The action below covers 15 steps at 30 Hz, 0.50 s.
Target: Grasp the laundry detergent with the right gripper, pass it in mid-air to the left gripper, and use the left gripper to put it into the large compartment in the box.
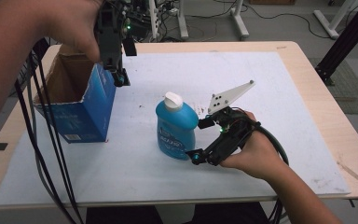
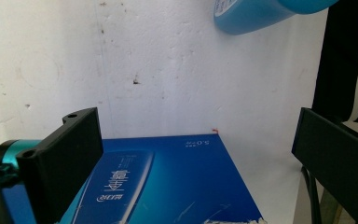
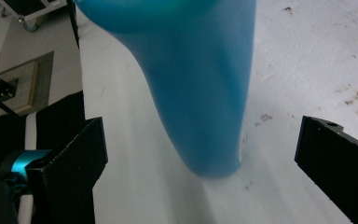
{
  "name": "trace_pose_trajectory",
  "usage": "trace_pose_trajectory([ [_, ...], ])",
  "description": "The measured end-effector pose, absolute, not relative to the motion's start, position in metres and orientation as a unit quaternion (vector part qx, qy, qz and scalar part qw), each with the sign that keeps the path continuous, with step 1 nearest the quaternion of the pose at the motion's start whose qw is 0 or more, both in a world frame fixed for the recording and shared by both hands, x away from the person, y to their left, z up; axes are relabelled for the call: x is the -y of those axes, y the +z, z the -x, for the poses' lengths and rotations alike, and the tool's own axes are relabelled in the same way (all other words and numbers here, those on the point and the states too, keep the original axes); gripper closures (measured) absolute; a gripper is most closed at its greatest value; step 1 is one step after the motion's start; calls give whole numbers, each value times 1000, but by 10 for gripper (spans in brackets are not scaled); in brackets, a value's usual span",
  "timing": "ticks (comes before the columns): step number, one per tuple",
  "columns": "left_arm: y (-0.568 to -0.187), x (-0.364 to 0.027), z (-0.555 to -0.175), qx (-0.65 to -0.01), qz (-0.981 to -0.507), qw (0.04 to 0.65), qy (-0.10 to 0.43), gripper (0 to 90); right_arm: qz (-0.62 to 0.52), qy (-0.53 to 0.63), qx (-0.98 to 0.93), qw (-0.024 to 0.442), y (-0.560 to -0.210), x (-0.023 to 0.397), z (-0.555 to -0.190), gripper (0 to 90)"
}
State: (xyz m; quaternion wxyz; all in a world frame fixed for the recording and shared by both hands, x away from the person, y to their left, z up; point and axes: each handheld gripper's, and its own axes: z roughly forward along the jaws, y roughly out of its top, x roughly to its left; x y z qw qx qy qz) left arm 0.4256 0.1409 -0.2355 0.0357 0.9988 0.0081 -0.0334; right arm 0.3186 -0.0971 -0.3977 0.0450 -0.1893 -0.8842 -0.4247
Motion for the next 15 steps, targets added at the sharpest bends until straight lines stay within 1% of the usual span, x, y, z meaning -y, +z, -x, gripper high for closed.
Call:
trace_pose_trajectory([
  [15,-236,-141,-425,-7,-999,34,-33,18,203,-477,855,23,-411,81,-315,13],
])
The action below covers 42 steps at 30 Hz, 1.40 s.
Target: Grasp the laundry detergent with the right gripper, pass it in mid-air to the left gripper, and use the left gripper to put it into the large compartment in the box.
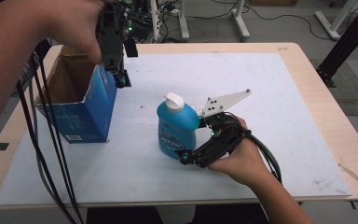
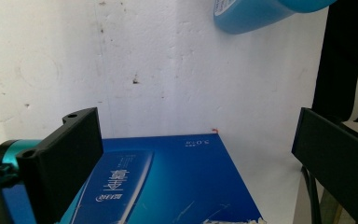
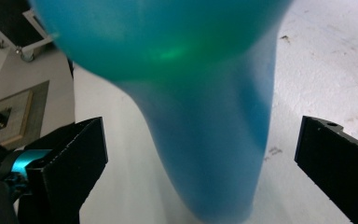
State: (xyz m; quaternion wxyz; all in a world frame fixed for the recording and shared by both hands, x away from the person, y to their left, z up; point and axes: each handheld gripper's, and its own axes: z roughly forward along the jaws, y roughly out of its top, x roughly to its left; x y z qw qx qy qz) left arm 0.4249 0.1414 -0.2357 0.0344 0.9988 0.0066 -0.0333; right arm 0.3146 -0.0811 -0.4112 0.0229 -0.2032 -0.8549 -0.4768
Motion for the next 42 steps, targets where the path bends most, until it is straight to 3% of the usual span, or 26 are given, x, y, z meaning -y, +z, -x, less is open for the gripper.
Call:
trace_pose_trajectory([
  [28,-240,-144,-425,-7,-999,32,-37,18,244,-525,815,-27,-429,69,-310,65],
  [42,-242,-142,-425,-8,-999,31,-39,18,237,-534,810,-47,-431,66,-307,162],
])
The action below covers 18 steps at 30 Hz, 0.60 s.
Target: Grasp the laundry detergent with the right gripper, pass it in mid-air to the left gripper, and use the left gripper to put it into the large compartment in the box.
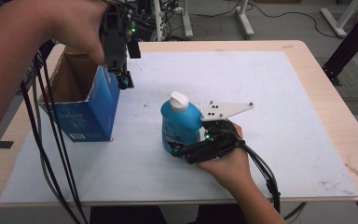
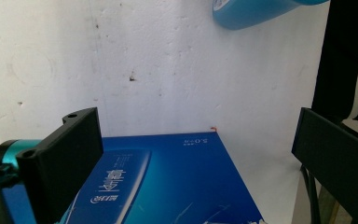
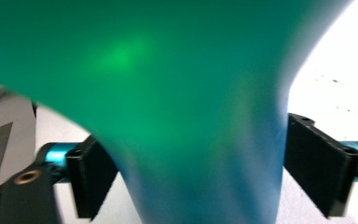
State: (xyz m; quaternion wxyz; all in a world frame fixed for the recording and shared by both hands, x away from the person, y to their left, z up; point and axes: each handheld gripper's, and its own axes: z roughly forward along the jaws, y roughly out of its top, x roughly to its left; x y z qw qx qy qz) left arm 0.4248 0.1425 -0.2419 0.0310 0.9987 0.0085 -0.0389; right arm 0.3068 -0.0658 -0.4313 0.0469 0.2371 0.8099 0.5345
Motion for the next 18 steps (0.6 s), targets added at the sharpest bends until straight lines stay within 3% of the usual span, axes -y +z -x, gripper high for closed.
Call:
trace_pose_trajectory([
  [11,-242,-143,-425,-10,-999,30,-39,18,-241,540,-804,57,-435,63,-305,194],
  [13,-242,-143,-425,-10,-999,30,-40,18,-238,543,-803,59,-435,64,-305,252],
  [18,-242,-143,-425,-9,-999,29,-40,18,-238,548,-800,62,-435,63,-304,265],
])
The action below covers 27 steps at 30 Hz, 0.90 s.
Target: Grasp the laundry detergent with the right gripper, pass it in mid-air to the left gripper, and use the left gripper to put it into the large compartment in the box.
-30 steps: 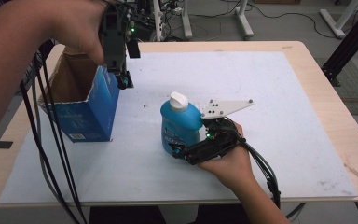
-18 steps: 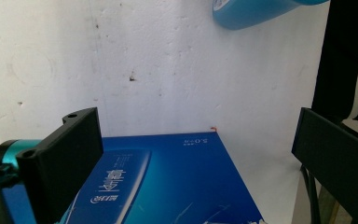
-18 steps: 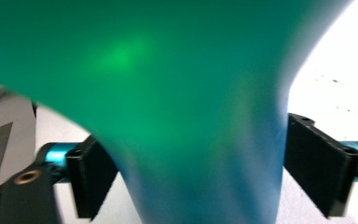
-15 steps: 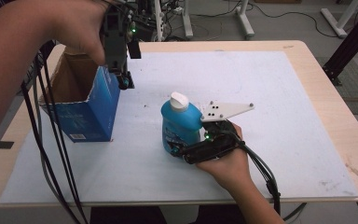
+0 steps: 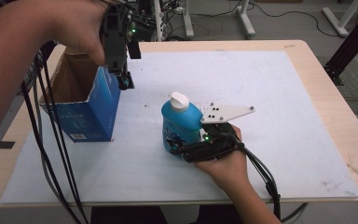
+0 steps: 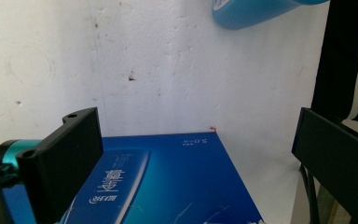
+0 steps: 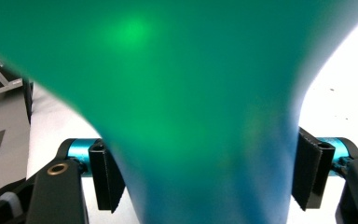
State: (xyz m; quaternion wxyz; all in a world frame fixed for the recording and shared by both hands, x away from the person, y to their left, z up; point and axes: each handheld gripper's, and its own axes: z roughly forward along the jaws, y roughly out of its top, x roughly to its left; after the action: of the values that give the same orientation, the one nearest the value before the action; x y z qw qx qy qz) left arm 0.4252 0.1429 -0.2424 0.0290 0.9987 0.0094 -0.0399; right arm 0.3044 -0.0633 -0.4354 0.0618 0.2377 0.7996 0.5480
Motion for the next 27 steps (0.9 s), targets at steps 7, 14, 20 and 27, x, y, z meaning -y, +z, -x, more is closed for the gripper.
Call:
trace_pose_trajectory([
  [7,-243,-143,-425,-11,-999,28,-41,17,-238,548,-799,67,-436,63,-304,298],
  [14,-245,-143,-426,-12,-999,27,-43,17,-226,552,-799,73,-437,62,-302,330],
  [20,-245,-142,-426,-12,-999,27,-43,17,-224,555,-798,77,-437,61,-302,347],
  [27,-245,-142,-426,-12,-999,26,-43,18,-223,555,-798,81,-437,61,-302,397],
])
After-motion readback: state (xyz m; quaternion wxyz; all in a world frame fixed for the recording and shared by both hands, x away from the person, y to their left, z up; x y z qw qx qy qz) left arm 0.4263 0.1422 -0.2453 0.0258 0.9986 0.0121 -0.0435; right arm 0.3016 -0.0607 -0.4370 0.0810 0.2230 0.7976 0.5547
